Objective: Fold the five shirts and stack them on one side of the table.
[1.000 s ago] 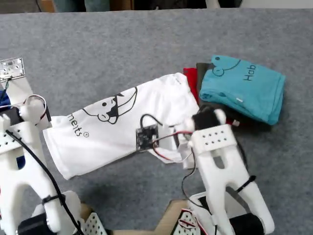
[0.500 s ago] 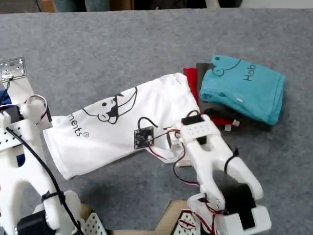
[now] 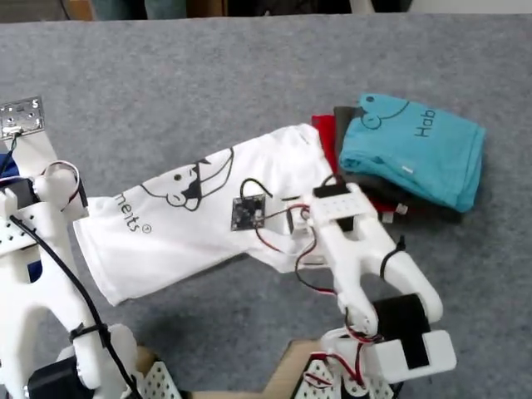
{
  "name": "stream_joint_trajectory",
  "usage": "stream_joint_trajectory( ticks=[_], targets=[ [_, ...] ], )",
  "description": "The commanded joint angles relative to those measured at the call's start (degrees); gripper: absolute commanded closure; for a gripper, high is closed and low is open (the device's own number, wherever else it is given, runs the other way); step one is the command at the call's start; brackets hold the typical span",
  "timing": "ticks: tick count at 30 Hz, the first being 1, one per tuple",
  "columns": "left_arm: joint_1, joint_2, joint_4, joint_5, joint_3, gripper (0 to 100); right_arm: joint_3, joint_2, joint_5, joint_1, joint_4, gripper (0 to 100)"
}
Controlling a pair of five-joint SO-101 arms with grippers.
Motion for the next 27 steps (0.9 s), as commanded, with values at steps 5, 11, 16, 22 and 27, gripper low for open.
stream_joint_trajectory(
  ticks=[5, 11, 16, 22, 27],
  targets=[
    [0.0, -0.4, -0.4, -0.3, -2.7, 97, -11.6, 1.5, -6.2, 0.4, 7.7, 98.5],
    [0.1, -0.4, -0.4, -0.1, -2.7, 97, -37.5, 12.0, -5.9, 0.4, 26.1, 98.5],
    [0.3, -0.4, -0.4, -0.1, -2.3, 97, -62.8, 27.8, -1.7, 0.3, 39.2, 98.5],
    [0.3, -0.4, 0.7, -0.4, -2.7, 97, -89.5, 46.6, 0.4, -4.5, 45.3, 98.4],
    [0.3, -0.4, 0.8, -0.4, -2.2, 97, -102.0, 55.2, 0.4, -7.6, 45.3, 98.0]
  ],
)
